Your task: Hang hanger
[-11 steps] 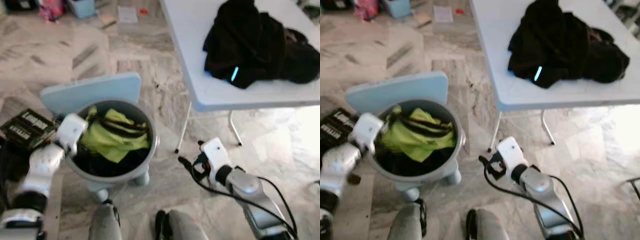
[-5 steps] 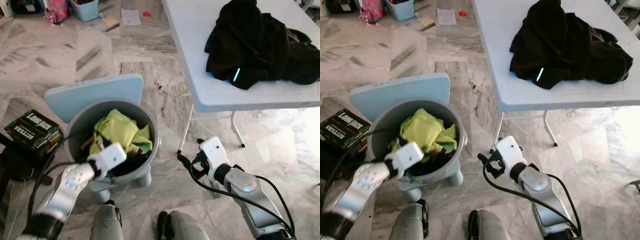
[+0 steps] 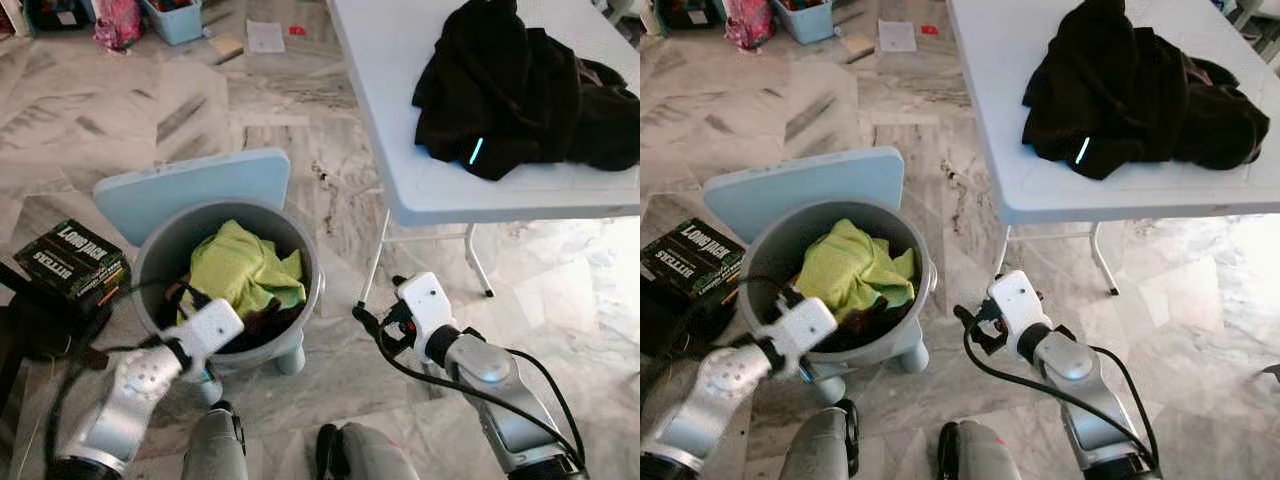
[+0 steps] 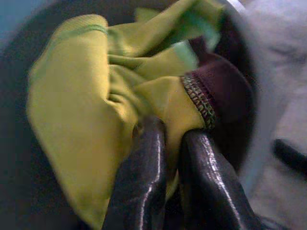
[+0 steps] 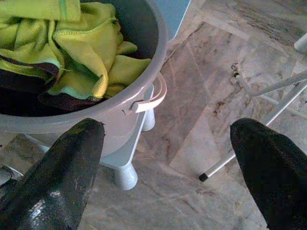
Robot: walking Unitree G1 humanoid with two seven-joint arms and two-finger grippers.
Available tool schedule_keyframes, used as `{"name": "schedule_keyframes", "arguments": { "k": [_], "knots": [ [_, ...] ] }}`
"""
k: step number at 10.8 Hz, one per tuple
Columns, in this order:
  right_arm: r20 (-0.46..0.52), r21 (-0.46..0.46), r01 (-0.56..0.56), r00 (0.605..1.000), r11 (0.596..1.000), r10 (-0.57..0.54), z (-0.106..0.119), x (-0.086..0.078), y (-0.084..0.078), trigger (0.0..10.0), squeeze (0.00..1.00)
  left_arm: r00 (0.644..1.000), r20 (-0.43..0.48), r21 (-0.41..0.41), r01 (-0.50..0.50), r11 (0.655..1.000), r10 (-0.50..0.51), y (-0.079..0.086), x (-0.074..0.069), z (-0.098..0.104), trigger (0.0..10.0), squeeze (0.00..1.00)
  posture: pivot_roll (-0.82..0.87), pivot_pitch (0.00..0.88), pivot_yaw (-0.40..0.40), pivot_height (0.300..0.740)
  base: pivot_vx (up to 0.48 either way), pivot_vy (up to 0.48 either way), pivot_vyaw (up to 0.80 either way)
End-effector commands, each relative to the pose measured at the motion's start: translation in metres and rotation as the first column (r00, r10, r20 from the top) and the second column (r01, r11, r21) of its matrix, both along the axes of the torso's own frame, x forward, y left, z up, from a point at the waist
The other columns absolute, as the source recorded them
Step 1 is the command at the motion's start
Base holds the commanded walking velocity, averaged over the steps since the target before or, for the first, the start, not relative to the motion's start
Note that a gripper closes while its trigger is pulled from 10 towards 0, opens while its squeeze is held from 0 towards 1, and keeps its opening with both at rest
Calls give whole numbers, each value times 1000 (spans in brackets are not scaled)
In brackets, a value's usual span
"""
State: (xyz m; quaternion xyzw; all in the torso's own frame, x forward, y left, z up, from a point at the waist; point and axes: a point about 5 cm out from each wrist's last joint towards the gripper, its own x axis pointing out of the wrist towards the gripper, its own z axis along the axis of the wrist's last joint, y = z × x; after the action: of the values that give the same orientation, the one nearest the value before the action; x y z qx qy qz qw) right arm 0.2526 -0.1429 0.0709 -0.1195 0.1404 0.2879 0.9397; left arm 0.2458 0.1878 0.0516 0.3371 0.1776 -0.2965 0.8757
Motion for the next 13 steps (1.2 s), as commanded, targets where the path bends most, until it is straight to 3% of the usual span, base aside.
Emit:
{"name": "schedule_keyframes", "arguments": {
  "k": [1,4,7,8,10,12,13],
  "knots": [
    [-10,-14,9,1000,1000,-9,-3,0,-5,10000,0,1000,22,63,16,998,-17,4,1,2,10000,1000,-58,160,-92,740,0,0,0],
    [-6,-13,22,1000,1000,-22,-4,1,-4,10000,0,998,58,111,26,993,-33,8,3,13,10000,1000,-55,161,-91,740,0,0,0],
    [-5,-16,23,1000,1000,-23,-4,5,-4,10000,0,996,17,-9,83,997,-82,1,-14,20,10000,1000,-40,173,-95,740,0,0,0],
    [-3,-15,21,1000,1000,-21,-4,6,-3,10000,0,993,-39,-29,108,994,-110,8,-24,18,10000,1000,-40,173,-95,740,0,0,0],
    [-7,-17,18,1000,1000,-18,-6,6,-2,10000,0,991,-49,-20,123,992,-124,12,-27,22,10000,1000,-26,169,-96,740,0,0,0],
    [-5,-16,17,1000,1000,-17,-6,8,1,10000,0,993,-84,24,86,996,-84,17,-33,10,10000,1000,-25,166,-93,740,0,0,0],
    [-6,-18,21,1000,1000,-22,-7,8,-1,10000,0,998,-41,9,39,999,-39,20,-33,11,10000,1000,-25,165,-92,740,0,0,0]
  ]
}}
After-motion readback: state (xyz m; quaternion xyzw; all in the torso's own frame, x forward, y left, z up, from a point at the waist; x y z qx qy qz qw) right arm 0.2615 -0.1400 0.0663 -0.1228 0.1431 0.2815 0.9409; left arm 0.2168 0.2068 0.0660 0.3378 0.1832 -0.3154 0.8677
